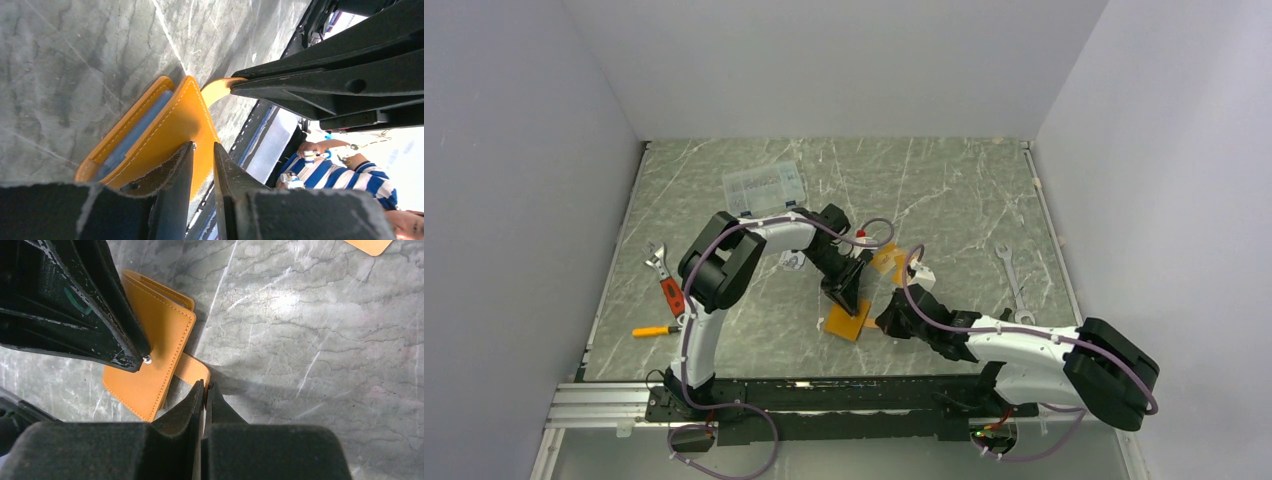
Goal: Put the credit cards into the card holder
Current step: Close the card holder at the center of the board.
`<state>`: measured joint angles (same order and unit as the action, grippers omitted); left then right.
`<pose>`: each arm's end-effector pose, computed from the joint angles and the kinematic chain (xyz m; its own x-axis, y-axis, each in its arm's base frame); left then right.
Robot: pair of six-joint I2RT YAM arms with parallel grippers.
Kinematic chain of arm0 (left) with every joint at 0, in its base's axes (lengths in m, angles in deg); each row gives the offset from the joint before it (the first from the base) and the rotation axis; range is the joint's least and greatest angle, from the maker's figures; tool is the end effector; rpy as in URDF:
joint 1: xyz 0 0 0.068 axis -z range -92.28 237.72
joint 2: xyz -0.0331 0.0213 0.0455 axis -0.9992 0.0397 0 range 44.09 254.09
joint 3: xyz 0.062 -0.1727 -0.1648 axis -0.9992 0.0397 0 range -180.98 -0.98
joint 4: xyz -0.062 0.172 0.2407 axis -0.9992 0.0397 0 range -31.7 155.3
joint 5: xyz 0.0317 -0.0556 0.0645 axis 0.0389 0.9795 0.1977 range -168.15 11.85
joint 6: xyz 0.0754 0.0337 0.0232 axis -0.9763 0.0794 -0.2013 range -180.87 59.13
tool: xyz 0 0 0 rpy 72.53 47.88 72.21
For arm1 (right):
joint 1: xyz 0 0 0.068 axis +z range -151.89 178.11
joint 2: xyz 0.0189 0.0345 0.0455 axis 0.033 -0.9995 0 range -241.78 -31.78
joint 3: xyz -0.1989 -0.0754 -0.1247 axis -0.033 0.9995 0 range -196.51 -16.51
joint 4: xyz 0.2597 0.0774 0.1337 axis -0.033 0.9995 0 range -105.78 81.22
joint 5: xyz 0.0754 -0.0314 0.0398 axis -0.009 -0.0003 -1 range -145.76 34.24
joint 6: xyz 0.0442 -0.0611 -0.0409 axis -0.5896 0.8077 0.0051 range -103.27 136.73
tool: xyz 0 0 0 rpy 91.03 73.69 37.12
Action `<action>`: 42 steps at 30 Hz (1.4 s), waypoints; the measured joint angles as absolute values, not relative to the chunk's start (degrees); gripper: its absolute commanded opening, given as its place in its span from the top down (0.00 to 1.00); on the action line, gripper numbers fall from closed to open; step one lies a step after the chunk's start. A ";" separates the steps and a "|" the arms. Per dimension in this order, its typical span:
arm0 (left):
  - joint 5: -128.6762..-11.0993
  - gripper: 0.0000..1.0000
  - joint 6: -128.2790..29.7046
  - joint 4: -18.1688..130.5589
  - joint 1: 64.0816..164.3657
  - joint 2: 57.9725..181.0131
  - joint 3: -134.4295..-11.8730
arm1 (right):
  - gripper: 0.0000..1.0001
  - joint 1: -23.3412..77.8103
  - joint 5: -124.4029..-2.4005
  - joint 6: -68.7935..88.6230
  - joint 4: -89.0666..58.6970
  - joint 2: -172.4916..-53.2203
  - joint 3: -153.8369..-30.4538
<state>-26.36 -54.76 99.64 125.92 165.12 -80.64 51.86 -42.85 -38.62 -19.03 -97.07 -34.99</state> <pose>0.2880 -0.3022 0.0513 -0.8242 0.5647 -0.0432 0.3752 0.4874 -0.7885 0.1726 0.2068 0.0578 -0.7996 0.2656 -0.5386 -0.0572 0.8591 0.5086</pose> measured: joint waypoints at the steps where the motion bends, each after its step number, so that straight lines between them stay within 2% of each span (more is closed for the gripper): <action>1: -26.53 0.72 -55.46 99.36 125.92 165.12 -80.40 | 1.00 51.58 -43.14 -38.60 -19.44 -96.92 -34.82; 11: -26.80 0.71 -62.52 95.47 125.59 162.21 -76.09 | 1.00 46.47 -49.94 -37.73 -21.91 -97.23 -35.14; 24: -32.41 0.68 -69.82 88.54 125.79 153.54 -67.46 | 1.00 45.33 -58.04 -34.19 -19.94 -112.37 -50.16; 26: -32.28 0.61 -69.99 88.01 125.31 152.99 -66.63 | 1.00 45.37 -58.98 -34.12 -19.83 -113.90 -51.14; 27: -31.80 0.49 -70.15 87.86 124.80 152.86 -66.30 | 1.00 45.42 -59.23 -34.06 -19.81 -114.41 -51.43; 28: -31.15 0.43 -70.25 87.79 124.21 152.68 -66.02 | 1.00 45.53 -59.38 -34.03 -19.79 -114.91 -51.67; 31: -28.74 0.35 -71.46 88.36 122.75 151.50 -65.69 | 1.00 45.90 -59.57 -34.25 -19.57 -115.78 -51.84; 32: -28.85 0.22 -72.07 88.38 122.29 150.91 -65.56 | 1.00 45.96 -59.68 -34.30 -19.51 -115.85 -51.84; 33: -29.05 0.04 -72.64 88.38 121.70 150.26 -65.38 | 1.00 46.03 -59.75 -34.36 -19.48 -115.85 -51.84; 34: -29.20 0.01 -73.27 88.34 121.13 149.54 -65.16 | 1.00 46.12 -59.75 -34.38 -19.46 -115.85 -51.84; 42: -30.91 0.01 -76.29 89.91 118.51 142.52 -65.10 | 1.00 47.12 -59.71 -33.62 -17.04 -117.27 -54.07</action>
